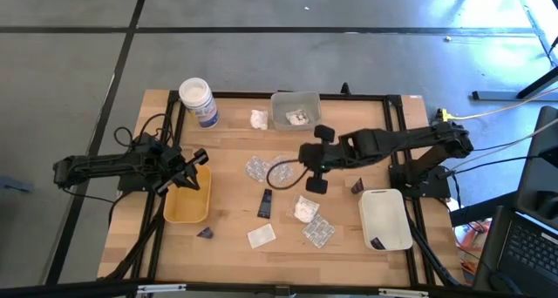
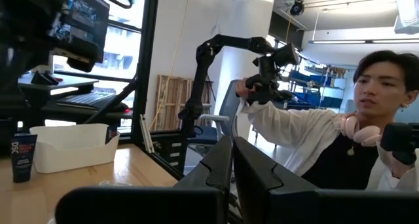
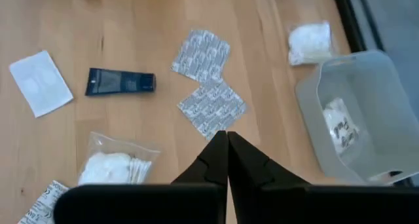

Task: Pick & Place Travel size toiletries
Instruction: Put the white bandage pack into the yellow bin

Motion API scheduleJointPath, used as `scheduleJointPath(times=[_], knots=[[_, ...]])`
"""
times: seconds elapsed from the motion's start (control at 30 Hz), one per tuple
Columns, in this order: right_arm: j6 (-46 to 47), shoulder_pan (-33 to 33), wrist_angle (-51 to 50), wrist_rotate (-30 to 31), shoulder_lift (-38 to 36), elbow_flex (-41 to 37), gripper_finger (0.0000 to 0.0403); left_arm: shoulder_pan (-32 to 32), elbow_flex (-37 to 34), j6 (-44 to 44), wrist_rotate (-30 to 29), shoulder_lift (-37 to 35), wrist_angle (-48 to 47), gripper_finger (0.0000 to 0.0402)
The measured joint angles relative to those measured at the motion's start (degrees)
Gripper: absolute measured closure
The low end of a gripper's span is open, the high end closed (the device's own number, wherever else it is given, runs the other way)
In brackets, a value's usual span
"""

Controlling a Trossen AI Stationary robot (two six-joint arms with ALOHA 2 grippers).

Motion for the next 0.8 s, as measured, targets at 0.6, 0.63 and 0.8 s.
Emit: scheduleJointPath(times=[0.6, 0.63, 0.8], knots=[[1.1, 4.6, 18.4, -3.2, 0.0, -14.8, 0.0399, 0.0, 0.0, 0.0, 0.0, 0.0, 0.0, 0.0391], [1.2, 4.8, 20.4, -3.2, 0.0, -16.3, 0.0398, 0.0, 0.0, 0.0, 0.0, 0.0, 0.0, 0.0391], [1.3, 6.7, 28.2, -4.2, 0.0, -22.2, 0.0395, 0.0, 0.0, 0.0, 0.0, 0.0, 0.0, 0.0389]])
